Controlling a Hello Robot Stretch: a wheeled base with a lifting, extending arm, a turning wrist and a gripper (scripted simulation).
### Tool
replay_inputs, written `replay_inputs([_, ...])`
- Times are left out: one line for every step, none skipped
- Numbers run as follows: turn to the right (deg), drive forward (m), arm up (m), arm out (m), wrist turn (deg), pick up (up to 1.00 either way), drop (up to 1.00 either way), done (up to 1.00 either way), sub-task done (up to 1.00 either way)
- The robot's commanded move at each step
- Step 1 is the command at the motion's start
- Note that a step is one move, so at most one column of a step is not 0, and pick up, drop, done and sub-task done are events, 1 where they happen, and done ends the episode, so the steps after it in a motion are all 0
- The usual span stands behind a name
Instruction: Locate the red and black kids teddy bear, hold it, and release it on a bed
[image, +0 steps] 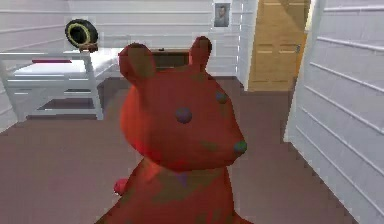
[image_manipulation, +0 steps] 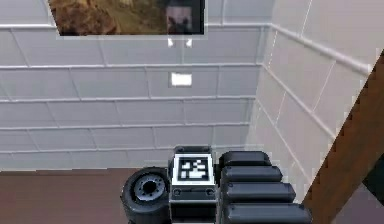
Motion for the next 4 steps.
replay_inputs([-3.0,0.00,0.00,0.00,0.0,0.00,0.00,0.00,0.00])
replay_inputs([0.0,1.00,0.00,0.00,0.0,0.00,0.00,0.00,0.00])
replay_inputs([-3.0,0.00,0.00,0.00,0.0,0.00,0.00,0.00,0.00])
replay_inputs([45.0,0.00,0.00,0.00,0.0,0.00,0.00,0.00,0.00])
